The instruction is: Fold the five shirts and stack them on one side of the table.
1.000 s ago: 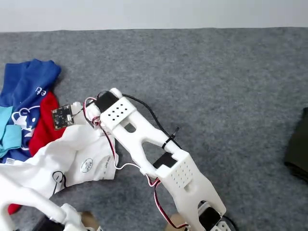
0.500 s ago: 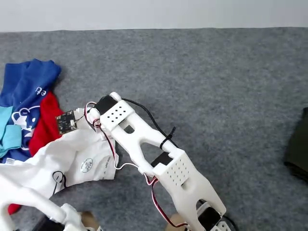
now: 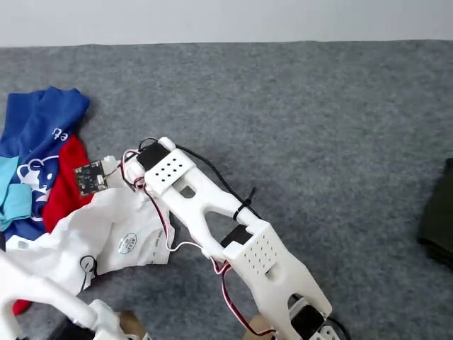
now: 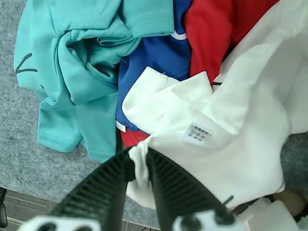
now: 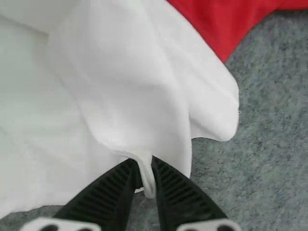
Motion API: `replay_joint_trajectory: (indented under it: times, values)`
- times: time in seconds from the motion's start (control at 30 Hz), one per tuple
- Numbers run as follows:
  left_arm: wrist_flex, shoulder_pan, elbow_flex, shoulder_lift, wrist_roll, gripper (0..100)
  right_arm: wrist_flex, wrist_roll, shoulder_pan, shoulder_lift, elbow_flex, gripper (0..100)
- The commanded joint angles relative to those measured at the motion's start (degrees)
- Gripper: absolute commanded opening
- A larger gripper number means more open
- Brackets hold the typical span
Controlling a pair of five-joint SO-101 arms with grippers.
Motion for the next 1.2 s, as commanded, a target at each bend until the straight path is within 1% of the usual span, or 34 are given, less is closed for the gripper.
replay_joint_trajectory:
  times: [0.0, 0.13, 0.2, 0.27, 0.33, 0.53, 0.67, 0.83, 1.0, 1.17]
  values:
    - [-1.23, 0.0, -0.4, -1.85, -0.44, 0, 1.63, 0.79, 0.22, -3.82, -5.98, 1.1]
    - [-1.32, 0.09, -1.98, -1.93, -0.35, 0, 5.85, 0.35, 2.86, -6.29, -10.73, 1.1]
    - [-1.32, 0.18, -3.82, -1.93, -0.26, 0, 7.78, -1.58, 4.97, -7.34, -13.63, 1.1]
    - [-1.14, 1.49, -5.76, -1.93, -0.09, 0, 9.63, -2.99, 6.99, -8.04, -16.53, 1.1]
    - [0.44, 3.43, -8.84, -1.93, 2.11, 0, 11.74, -3.34, 8.92, -8.48, -19.43, 1.1]
    - [1.93, 12.13, -19.65, -2.02, 8.79, 0, 20.26, -8.26, 14.55, -9.27, -30.07, 1.1]
    - [1.93, 17.85, -24.13, -2.02, 13.19, 0, 25.45, -11.78, 18.68, -9.89, -37.45, 1.1]
    - [1.85, 24.44, -28.88, -2.02, 16.26, 0, 31.96, -16.35, 25.19, -12.09, -44.92, 1.1]
    - [1.67, 32.09, -35.82, -2.02, 18.55, 0, 32.92, -20.75, 32.4, -18.42, -47.12, 1.1]
    - [1.67, 40.79, -45.05, -1.76, 21.8, 0, 32.92, -21.19, 36.53, -27.03, -47.03, 1.1]
